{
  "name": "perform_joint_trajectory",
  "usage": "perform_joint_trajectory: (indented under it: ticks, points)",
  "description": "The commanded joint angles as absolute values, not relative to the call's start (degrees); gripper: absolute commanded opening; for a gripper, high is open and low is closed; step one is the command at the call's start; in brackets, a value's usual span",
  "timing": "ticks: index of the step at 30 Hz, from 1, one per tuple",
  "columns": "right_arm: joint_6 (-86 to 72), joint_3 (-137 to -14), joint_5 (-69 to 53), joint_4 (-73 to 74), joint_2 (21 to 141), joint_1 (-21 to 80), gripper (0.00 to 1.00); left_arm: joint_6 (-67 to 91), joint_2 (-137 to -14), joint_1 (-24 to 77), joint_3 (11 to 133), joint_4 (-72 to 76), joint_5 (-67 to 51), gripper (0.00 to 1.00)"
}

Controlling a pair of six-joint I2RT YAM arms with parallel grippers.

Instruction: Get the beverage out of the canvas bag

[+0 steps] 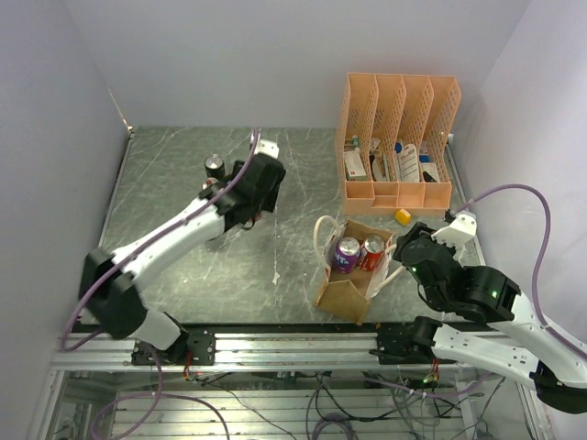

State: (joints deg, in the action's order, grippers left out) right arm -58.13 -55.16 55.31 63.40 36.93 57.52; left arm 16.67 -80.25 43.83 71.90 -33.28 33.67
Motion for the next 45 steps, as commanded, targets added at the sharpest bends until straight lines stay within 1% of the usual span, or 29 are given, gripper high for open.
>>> perform_joint_trajectory:
  ticks: [1,5,7,11,15,22,30,45]
  points:
    - [-59.8,-55.8,57.2,64.8,37.8,57.8,0.55,12.3,-89.3,38.0,83.5,-22.8,23.9,0.07]
    - [-60.1,-55.7,57.4,65.0,37.9,57.8,0.55,10.9,-96.6,35.9,89.0,-20.5,23.4,0.07]
    - [-60.1,-55.7,57.4,65.1,37.8,57.8,0.55,9.7,-99.5,35.0,89.9,-18.5,23.3,0.07]
    - [-60.3,-55.7,57.6,65.2,37.7,57.8,0.55,9.0,-101.4,32.3,86.8,-12.1,20.0,0.07]
    - [-60.9,-55.7,57.7,65.8,38.2,57.8,0.55,9.9,-102.0,28.8,81.7,-5.7,13.3,0.07]
    - [-61.7,-56.1,57.7,66.7,39.9,57.8,0.55,8.1,-104.7,25.4,80.0,-1.2,9.7,0.07]
    - [-61.6,-56.0,57.7,66.8,39.8,57.8,0.55,7.2,-106.6,23.7,79.1,1.6,9.6,0.07]
    - [-61.6,-56.1,57.7,66.7,39.2,57.8,0.55,4.6,-109.1,23.4,79.9,1.8,9.7,0.07]
